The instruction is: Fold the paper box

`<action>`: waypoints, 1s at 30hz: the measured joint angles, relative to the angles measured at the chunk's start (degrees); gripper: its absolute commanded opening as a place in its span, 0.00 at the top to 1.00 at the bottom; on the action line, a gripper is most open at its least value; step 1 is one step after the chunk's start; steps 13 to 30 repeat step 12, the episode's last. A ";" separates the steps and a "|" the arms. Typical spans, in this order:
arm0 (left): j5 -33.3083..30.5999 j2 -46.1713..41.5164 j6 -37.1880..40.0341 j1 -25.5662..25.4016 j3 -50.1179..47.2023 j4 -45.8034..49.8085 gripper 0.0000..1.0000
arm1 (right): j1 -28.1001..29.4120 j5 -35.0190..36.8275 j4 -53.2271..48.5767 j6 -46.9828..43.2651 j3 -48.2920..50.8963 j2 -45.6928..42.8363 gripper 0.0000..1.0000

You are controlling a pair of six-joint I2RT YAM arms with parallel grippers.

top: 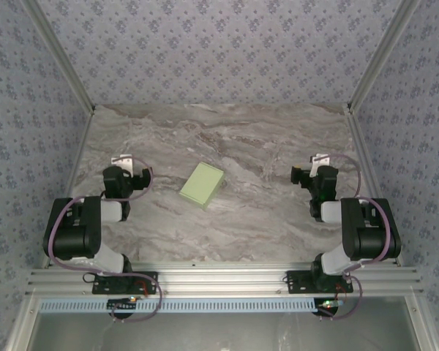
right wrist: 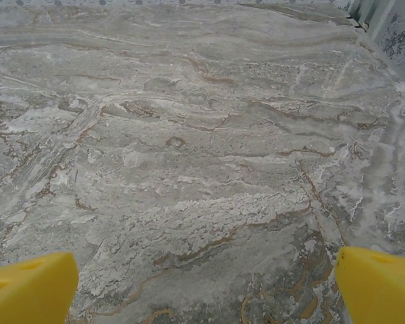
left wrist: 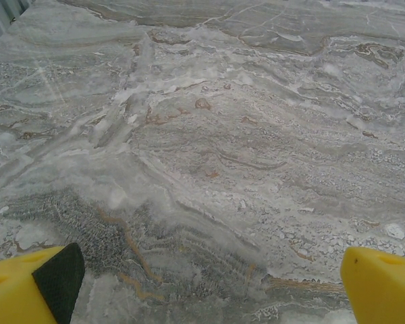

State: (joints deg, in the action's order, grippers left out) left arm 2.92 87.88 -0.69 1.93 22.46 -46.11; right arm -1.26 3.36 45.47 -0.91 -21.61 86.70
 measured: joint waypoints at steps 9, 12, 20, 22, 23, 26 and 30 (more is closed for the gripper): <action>0.00 0.00 0.00 0.00 0.00 0.00 0.01 | -0.02 -0.66 -0.33 0.00 -0.09 0.00 0.00; 0.00 0.00 0.00 0.00 0.00 0.00 0.01 | -0.02 -0.68 -0.33 0.00 -0.09 0.00 0.00; 0.00 0.00 0.00 0.00 0.00 0.00 0.01 | -0.02 -0.68 -0.33 0.00 -0.09 0.00 0.00; 0.00 0.00 0.00 0.00 0.00 0.00 0.01 | -0.02 -0.68 -0.33 0.00 -0.09 0.00 0.00; 0.00 0.00 0.00 0.00 0.00 0.00 0.01 | -0.02 -0.68 -0.33 0.00 -0.09 0.00 0.00; 0.00 0.00 0.00 0.00 0.00 0.00 0.01 | -0.02 -0.68 -0.33 0.00 -0.09 0.00 0.00; 0.00 0.00 0.00 0.00 0.00 0.00 0.01 | -0.02 -0.68 -0.33 0.00 -0.09 0.00 0.00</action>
